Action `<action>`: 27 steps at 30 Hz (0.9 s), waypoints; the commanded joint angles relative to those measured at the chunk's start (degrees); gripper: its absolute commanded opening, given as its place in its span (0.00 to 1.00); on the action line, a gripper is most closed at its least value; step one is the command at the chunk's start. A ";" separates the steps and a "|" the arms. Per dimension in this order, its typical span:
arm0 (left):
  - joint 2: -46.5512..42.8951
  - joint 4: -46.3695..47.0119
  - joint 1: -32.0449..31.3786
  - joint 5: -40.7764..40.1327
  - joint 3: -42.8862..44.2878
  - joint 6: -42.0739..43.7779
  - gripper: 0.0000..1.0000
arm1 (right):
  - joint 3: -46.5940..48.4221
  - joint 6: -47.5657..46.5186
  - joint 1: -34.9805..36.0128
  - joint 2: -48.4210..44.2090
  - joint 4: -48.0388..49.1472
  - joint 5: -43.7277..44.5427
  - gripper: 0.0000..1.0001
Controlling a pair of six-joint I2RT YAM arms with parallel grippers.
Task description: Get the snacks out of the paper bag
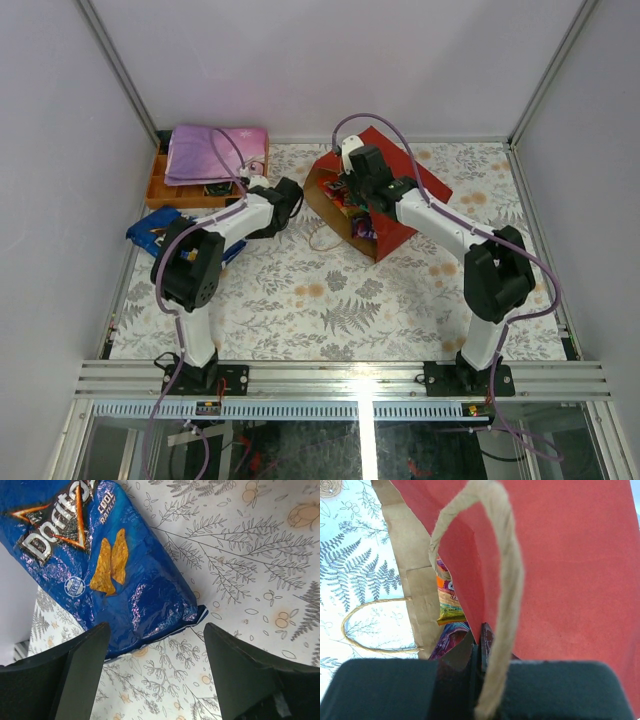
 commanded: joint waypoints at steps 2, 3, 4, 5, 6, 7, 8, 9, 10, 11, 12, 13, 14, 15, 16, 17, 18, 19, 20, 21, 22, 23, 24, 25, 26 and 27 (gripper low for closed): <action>5.87 2.60 -0.15 -3.17 1.02 6.13 0.75 | -0.33 1.84 0.13 -4.47 2.26 -3.30 0.02; 6.93 2.60 -0.13 -3.70 1.57 6.35 0.75 | -0.47 1.91 0.13 -4.54 2.34 -3.50 0.02; 7.91 2.67 -0.12 -4.01 2.15 6.52 0.75 | -0.55 1.95 0.13 -4.73 2.36 -3.53 0.02; 8.67 2.89 -0.11 -4.24 2.67 6.94 0.74 | -0.78 1.92 0.13 -4.89 2.48 -3.57 0.02; 9.45 3.08 -0.02 -4.22 3.30 7.31 0.74 | -0.93 2.00 0.15 -5.14 2.53 -3.63 0.02; 10.04 3.43 0.12 -3.97 3.82 7.83 0.74 | -1.10 1.98 0.15 -5.43 2.61 -3.65 0.02; 10.52 3.91 0.35 -3.49 4.34 8.24 0.73 | -1.23 2.00 0.13 -5.57 2.70 -3.68 0.02; 10.94 4.33 0.59 -2.95 4.86 8.74 0.72 | -1.30 1.91 0.13 -5.78 2.69 -3.64 0.02; 11.28 4.57 0.90 -2.26 5.16 9.11 0.71 | -1.38 1.90 0.13 -5.93 2.69 -3.66 0.02; 11.60 4.62 1.12 -1.54 5.48 9.40 0.68 | -1.49 1.85 0.13 -6.17 2.74 -3.65 0.02; 11.90 4.62 1.44 -0.75 5.61 9.55 0.65 | -1.51 1.76 0.15 -6.24 2.78 -3.67 0.02; 12.02 4.72 1.72 0.33 5.66 9.65 0.59 | -1.50 1.70 0.13 -6.28 2.75 -3.56 0.02; 12.11 4.85 2.02 1.18 5.56 9.75 0.53 | -1.53 1.72 0.13 -6.35 2.71 -3.53 0.02; 12.06 5.09 2.30 2.17 5.27 9.83 0.47 | -1.52 1.72 0.13 -6.40 2.79 -3.56 0.02; 11.90 5.21 2.47 2.90 4.97 9.66 0.43 | -1.50 1.70 0.13 -6.29 2.79 -3.57 0.02; 11.67 5.27 2.70 3.64 4.66 9.40 0.41 | -1.49 1.75 0.13 -6.31 2.71 -3.55 0.02; 11.53 5.26 2.85 4.37 4.36 9.22 0.40 | -1.44 1.71 0.13 -6.33 2.67 -3.60 0.02; 11.41 5.33 3.08 5.08 3.94 9.03 0.40 | -1.46 1.78 0.17 -6.21 2.71 -3.61 0.02; 11.38 5.48 3.33 5.68 3.64 8.99 0.40 | -1.46 1.73 0.13 -6.24 2.71 -3.55 0.02; 11.36 5.46 3.53 6.22 3.37 8.89 0.40 | -1.34 1.71 0.13 -6.12 2.71 -3.56 0.02; 11.46 5.50 3.67 6.84 3.16 8.80 0.40 | -1.34 1.66 0.13 -6.10 2.71 -3.58 0.02; 11.56 5.66 3.80 7.65 3.06 8.75 0.40 | -1.30 1.69 0.14 -6.02 2.69 -3.63 0.02; 11.76 5.84 3.87 8.39 2.89 8.85 0.38 | -1.23 1.70 0.13 -6.03 2.67 -3.64 0.02; 11.80 6.05 3.89 8.89 2.74 8.81 0.35 | -1.25 1.69 0.13 -6.00 2.62 -3.64 0.02; 11.81 6.18 3.92 9.21 2.67 8.61 0.32 | -1.24 1.69 0.13 -6.02 2.55 -3.57 0.02; 11.79 6.31 4.02 9.57 2.54 8.39 0.26 | -1.26 1.67 0.13 -6.03 2.53 -3.53 0.02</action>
